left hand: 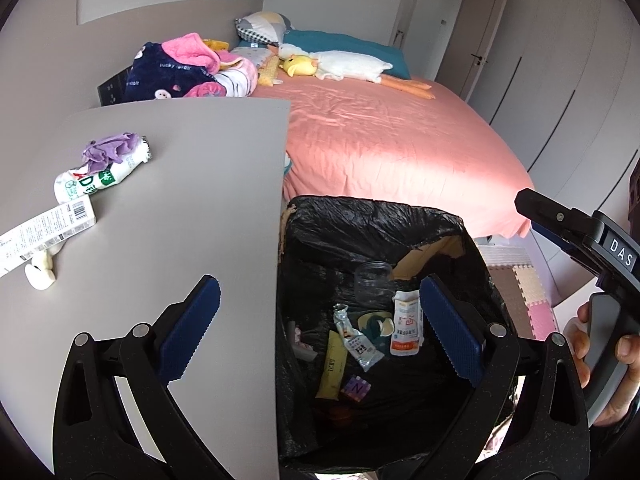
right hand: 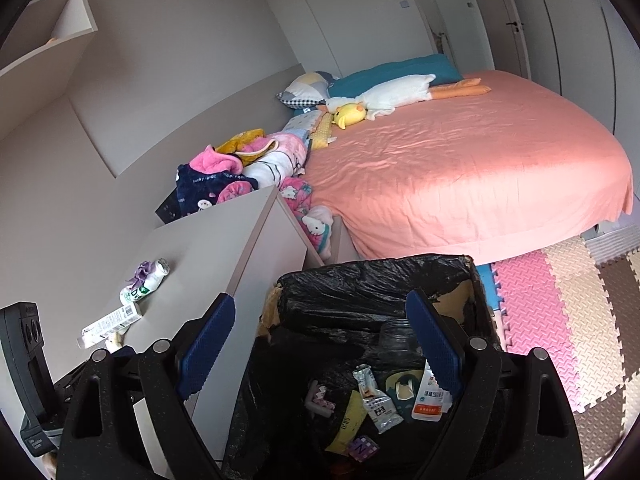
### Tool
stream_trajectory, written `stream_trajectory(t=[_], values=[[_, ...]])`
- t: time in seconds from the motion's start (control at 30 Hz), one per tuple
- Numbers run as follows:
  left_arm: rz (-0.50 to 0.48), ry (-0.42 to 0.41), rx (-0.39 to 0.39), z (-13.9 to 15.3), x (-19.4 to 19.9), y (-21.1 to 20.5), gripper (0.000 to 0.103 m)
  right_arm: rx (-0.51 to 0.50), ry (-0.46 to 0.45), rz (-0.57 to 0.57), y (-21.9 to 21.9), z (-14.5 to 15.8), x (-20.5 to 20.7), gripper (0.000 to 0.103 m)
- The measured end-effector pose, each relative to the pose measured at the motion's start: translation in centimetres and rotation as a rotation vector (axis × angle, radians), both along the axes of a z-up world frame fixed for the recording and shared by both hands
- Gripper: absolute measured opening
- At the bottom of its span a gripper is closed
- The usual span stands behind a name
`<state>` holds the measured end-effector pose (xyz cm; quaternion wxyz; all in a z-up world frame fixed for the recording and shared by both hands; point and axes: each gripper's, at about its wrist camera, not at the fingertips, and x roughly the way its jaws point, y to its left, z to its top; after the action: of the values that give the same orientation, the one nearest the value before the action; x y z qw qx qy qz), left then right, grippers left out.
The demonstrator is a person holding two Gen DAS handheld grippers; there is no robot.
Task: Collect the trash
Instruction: 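Move both tools back over the desk toward the long white box and foam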
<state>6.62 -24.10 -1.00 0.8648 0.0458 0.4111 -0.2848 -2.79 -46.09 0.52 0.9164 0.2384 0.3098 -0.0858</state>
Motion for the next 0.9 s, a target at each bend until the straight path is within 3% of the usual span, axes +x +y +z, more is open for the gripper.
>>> stream_trajectory(t=[0.9], values=[[0.118,-0.003,0.044,-0.6,3.6,9.4,0.097,-0.028,0.051,0.170,9.5,-1.1,6.8,0.087]])
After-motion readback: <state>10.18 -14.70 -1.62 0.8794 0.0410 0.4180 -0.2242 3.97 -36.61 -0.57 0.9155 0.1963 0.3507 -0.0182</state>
